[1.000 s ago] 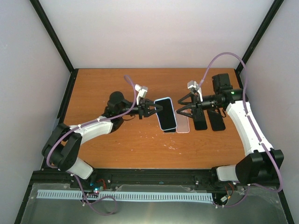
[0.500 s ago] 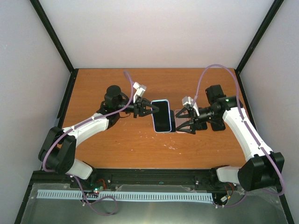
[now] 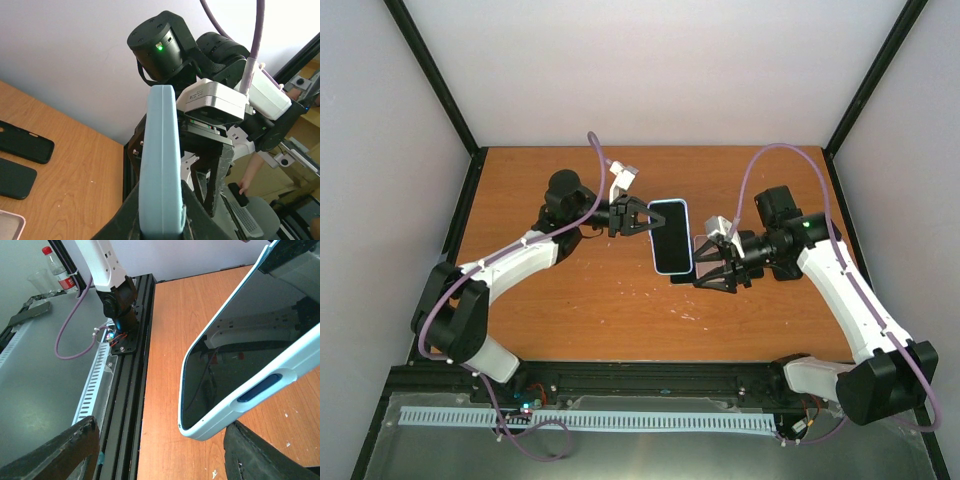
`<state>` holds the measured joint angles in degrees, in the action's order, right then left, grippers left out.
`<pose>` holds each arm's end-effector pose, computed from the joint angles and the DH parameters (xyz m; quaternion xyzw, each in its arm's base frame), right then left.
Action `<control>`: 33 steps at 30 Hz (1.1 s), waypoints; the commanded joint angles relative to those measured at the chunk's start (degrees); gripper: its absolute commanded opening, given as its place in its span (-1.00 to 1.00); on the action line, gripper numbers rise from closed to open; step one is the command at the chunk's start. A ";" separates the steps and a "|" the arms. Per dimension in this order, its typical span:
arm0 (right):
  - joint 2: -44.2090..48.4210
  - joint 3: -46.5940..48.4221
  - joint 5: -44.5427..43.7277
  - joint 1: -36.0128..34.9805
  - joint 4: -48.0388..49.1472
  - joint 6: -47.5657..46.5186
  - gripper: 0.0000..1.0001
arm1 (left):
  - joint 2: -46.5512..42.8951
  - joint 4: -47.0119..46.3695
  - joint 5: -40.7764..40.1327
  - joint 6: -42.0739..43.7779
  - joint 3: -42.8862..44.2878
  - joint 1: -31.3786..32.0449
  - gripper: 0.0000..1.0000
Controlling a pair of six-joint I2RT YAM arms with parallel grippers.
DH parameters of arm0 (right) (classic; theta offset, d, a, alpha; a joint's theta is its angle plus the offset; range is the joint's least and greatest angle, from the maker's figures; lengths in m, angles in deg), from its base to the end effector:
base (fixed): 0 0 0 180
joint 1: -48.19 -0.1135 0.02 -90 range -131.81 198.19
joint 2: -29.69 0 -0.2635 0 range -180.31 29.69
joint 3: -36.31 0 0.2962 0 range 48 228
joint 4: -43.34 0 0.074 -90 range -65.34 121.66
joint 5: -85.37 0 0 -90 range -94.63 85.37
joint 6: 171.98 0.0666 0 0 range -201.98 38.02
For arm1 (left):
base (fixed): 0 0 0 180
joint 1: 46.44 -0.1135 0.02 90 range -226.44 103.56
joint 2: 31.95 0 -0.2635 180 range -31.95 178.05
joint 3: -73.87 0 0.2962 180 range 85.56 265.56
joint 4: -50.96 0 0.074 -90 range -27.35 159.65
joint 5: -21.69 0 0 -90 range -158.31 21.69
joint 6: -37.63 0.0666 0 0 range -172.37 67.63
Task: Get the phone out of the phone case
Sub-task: Pick up the phone at the center of the board, then remove the phone case from the phone.
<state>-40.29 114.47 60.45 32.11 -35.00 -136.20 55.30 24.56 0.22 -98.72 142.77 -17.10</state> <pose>0.2308 0.1294 0.3072 -0.5539 0.6256 0.4533 0.3104 0.3060 -0.2431 0.2972 0.3403 0.5988 -0.6744 0.2662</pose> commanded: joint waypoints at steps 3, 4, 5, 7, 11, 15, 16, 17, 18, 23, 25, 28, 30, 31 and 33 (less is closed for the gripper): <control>1.68 0.91 2.30 -0.59 -0.72 -2.01 0.29 | 1.70 -5.12 2.39 -4.33 4.57 0.01 -0.99; 1.64 0.71 2.45 -0.56 -0.66 -2.03 0.27 | 1.72 -5.15 2.54 -4.39 4.53 0.01 -0.99; 1.54 0.80 2.74 -0.55 -0.61 -2.03 0.25 | 1.71 -5.05 2.49 -4.40 4.57 -0.01 -0.99; 1.29 1.04 3.31 -0.55 -0.80 -2.15 0.23 | 1.58 -4.90 2.57 -4.45 4.55 -0.03 -0.99; 0.92 0.91 2.84 -0.99 1.23 0.52 0.12 | 1.50 -4.90 2.89 -4.95 4.74 -0.05 -0.99; -0.16 0.46 1.52 -1.77 5.02 4.45 0.06 | 0.98 -5.24 2.67 -5.17 4.58 -0.08 -0.99; -0.57 0.56 1.44 -2.10 5.15 4.51 0.05 | 1.00 -5.31 2.66 -5.25 4.58 -0.03 -0.99; -0.90 0.70 1.44 -2.38 5.20 4.63 0.02 | 0.96 -5.41 2.66 -5.37 4.60 -0.03 -0.99; -1.21 0.87 1.33 -2.84 5.27 4.64 -0.02 | 0.98 -5.56 2.66 -5.53 4.62 -0.05 -0.99; -1.08 0.72 -0.54 -4.94 5.95 4.62 -0.11 | 0.97 -5.68 2.90 -5.98 4.75 -0.08 -0.99; -0.58 0.41 -1.17 -5.60 6.35 4.64 -0.12 | 0.87 -5.68 3.00 -6.14 4.82 -0.12 -0.99; -0.12 0.24 -1.44 -6.19 6.59 4.49 -0.26 | 0.95 -5.68 3.14 -6.44 4.83 -0.08 -0.99; 0.13 0.27 -1.34 -6.39 6.54 4.34 -0.32 | 1.07 -5.76 3.20 -6.62 4.75 -0.08 -0.99; 0.26 0.29 -1.32 -6.55 6.55 4.30 -0.34 | 1.09 -5.85 3.19 -6.78 4.68 -0.08 -0.99; 0.57 0.16 -1.58 -6.89 6.73 4.29 -0.41 | 1.28 -5.99 3.05 -7.03 4.51 -0.08 -0.99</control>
<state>-41.49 114.47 57.44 26.63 -28.94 -131.41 57.04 21.92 5.20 -105.01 144.25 -17.10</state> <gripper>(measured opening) 0.320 0.115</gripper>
